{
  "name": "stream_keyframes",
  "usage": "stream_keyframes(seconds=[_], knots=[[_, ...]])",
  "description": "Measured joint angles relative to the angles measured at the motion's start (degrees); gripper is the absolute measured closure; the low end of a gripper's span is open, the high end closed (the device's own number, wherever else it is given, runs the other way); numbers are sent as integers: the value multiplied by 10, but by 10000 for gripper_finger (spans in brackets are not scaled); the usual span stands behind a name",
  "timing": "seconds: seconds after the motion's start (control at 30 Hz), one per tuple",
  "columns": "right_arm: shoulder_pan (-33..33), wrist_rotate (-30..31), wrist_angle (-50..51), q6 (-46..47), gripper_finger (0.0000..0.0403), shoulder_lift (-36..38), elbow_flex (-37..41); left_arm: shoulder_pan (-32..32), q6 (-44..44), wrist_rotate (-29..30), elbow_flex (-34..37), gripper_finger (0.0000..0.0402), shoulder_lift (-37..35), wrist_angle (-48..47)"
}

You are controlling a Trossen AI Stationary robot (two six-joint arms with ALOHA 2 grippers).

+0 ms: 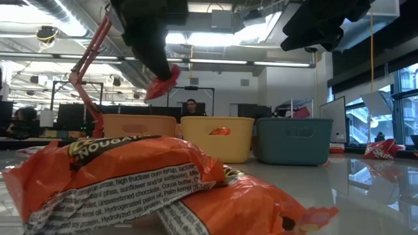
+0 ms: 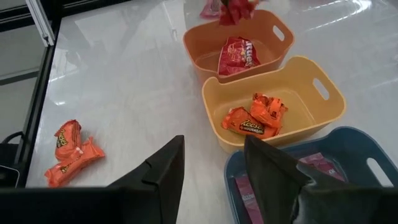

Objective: Sort candy
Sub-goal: Put the red candy into the orange bin

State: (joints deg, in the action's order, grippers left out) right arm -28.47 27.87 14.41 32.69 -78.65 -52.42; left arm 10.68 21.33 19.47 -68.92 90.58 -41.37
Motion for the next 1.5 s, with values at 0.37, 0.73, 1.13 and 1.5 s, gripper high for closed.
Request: stream_keyframes(seconds=[0.37, 0.73, 1.13, 1.5], knots=[[-1, -38, 1, 0, 237, 0, 0, -3, -35, 0, -36, 392, 63, 0], [0, -44, 0, 0, 237, 0, 0, -4, -37, 0, -36, 390, 64, 0], [-1, -44, 5, 0, 237, 0, 0, -20, 19, 0, -10, 386, 68, -57], [-1, -44, 3, 0, 237, 0, 0, -20, 68, -43, 14, 348, 87, -24]])
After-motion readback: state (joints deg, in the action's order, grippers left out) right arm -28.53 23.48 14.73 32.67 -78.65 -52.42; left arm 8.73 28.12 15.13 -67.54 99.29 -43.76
